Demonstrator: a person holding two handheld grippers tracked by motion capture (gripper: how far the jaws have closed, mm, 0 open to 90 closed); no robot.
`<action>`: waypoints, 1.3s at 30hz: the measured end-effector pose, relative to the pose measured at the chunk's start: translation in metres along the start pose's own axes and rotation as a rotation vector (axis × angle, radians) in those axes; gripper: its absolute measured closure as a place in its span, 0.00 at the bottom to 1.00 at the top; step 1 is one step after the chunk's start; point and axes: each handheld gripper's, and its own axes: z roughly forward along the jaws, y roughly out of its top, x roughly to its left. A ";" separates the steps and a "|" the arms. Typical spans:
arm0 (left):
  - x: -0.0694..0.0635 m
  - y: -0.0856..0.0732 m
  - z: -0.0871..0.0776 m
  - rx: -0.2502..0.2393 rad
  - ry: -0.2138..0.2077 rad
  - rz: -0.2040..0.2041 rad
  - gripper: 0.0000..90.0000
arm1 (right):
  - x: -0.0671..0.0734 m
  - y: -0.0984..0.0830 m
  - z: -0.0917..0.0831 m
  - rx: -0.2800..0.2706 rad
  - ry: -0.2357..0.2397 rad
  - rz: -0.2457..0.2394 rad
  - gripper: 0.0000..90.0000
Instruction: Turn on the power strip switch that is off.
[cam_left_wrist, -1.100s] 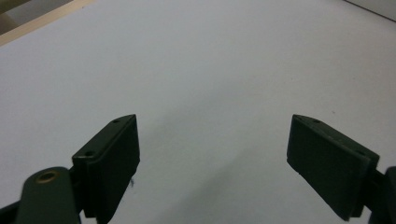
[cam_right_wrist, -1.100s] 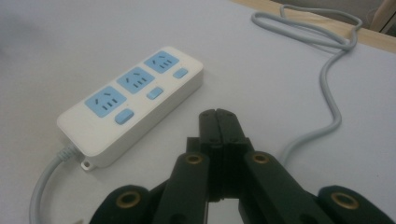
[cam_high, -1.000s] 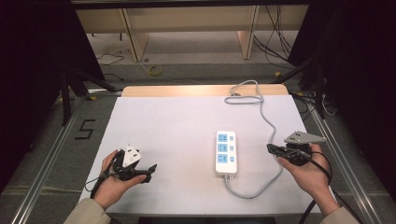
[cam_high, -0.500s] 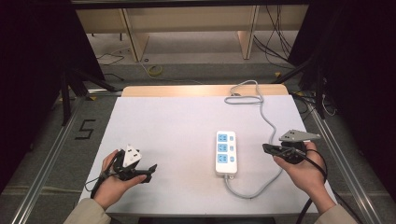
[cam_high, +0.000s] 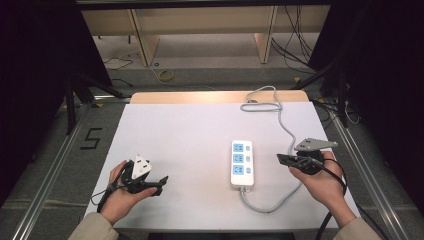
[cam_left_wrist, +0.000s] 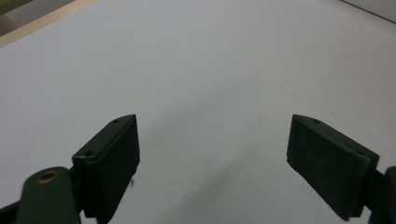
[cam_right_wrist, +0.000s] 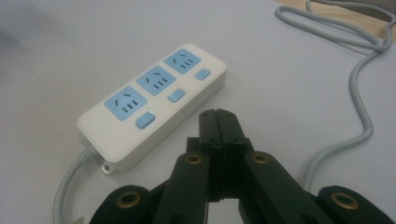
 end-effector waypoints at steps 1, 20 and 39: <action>0.000 0.000 0.000 0.000 0.001 0.001 0.19 | 0.000 0.000 0.000 0.002 0.001 -0.003 1.00; 0.000 0.000 0.000 0.001 0.001 0.004 0.19 | 0.006 0.007 0.006 0.031 0.018 -0.012 1.00; -0.001 0.000 0.000 0.000 0.002 0.004 0.19 | 0.014 0.015 0.013 0.055 0.042 -0.030 1.00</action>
